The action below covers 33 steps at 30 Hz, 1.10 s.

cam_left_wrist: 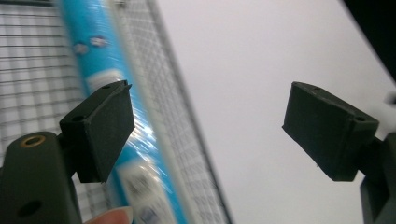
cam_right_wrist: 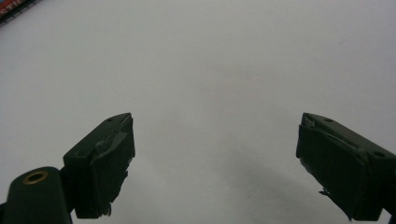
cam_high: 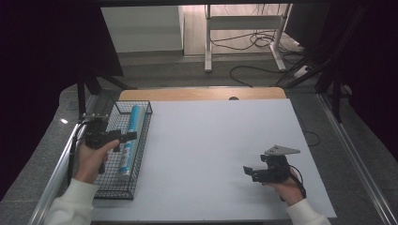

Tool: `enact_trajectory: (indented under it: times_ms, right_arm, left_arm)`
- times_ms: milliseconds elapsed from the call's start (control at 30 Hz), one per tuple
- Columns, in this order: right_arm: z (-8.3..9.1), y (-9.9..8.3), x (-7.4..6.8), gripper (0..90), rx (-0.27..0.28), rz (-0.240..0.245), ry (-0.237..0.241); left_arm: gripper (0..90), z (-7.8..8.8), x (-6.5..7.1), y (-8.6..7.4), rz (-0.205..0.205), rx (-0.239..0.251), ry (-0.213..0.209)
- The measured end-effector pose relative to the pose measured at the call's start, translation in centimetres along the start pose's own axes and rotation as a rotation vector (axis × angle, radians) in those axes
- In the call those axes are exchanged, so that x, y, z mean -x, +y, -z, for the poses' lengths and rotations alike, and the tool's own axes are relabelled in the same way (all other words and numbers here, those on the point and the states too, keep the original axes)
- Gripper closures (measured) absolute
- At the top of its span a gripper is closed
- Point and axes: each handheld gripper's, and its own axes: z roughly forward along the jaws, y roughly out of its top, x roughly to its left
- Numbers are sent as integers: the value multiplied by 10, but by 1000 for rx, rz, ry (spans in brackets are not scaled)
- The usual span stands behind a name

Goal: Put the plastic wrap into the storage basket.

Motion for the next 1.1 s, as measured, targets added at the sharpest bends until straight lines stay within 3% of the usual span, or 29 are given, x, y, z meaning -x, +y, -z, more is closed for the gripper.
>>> enact_trajectory:
  times_ms: [167,300,400,500,567,800,1100]
  right_arm:
    - [5,-1,1,117,28,25,19]
    - [8,-1,-1,117,55,38,37]
    - [9,-1,-4,117,68,52,42]
    - [9,-1,-4,117,71,53,52]
    - [8,-1,-5,117,66,60,57]
    - [6,-2,-9,117,45,85,70]
    - [10,-5,-5,117,63,97,65]
  left_arm:
    - [157,3,30,-30,-65,14,-132]
    - [160,-4,50,-49,-117,0,-181]
    - [165,-11,62,-59,-177,3,-141]
    - [172,-21,66,-65,-199,-12,-146]
    - [174,-29,67,-67,-209,-21,-126]
    - [183,-37,66,-71,-200,-41,-114]
    - [185,-44,59,-70,-170,-50,-108]
